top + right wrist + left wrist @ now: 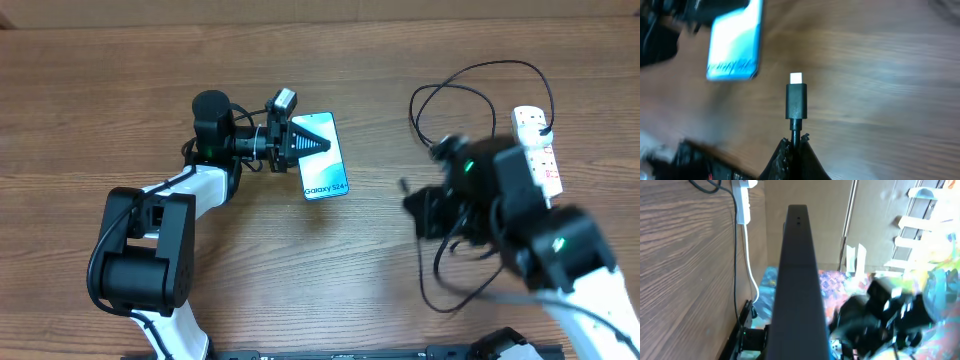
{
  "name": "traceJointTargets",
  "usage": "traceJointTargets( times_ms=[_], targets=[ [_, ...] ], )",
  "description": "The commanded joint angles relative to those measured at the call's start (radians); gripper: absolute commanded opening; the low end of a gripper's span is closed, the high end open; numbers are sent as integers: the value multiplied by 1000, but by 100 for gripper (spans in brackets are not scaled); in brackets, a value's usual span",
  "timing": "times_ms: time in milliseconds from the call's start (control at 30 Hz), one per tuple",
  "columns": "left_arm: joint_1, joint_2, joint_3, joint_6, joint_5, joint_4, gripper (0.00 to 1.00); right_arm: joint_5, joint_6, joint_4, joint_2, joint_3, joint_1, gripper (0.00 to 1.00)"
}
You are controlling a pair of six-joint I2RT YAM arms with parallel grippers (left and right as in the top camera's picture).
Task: Plug charger to phone and switch on socket
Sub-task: 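Bring the cable plug with the right gripper below the phone's bottom port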
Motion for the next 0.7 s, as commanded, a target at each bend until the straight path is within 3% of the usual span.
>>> traceJointTargets(
  times_ms=[0,233,467,667],
  targets=[
    [3,0,24,63,18,8,4,39,67,79,-61,-111,103,4],
    [3,0,24,64,13,8,4,62,148,262,-63,-277,277,4],
    [3,0,24,147,-51,8,4,319,224,307,-45,-283,426,4],
    [3,0,24,132,-77,7,4,324,249,390,-32,-283,450,4]
  ],
)
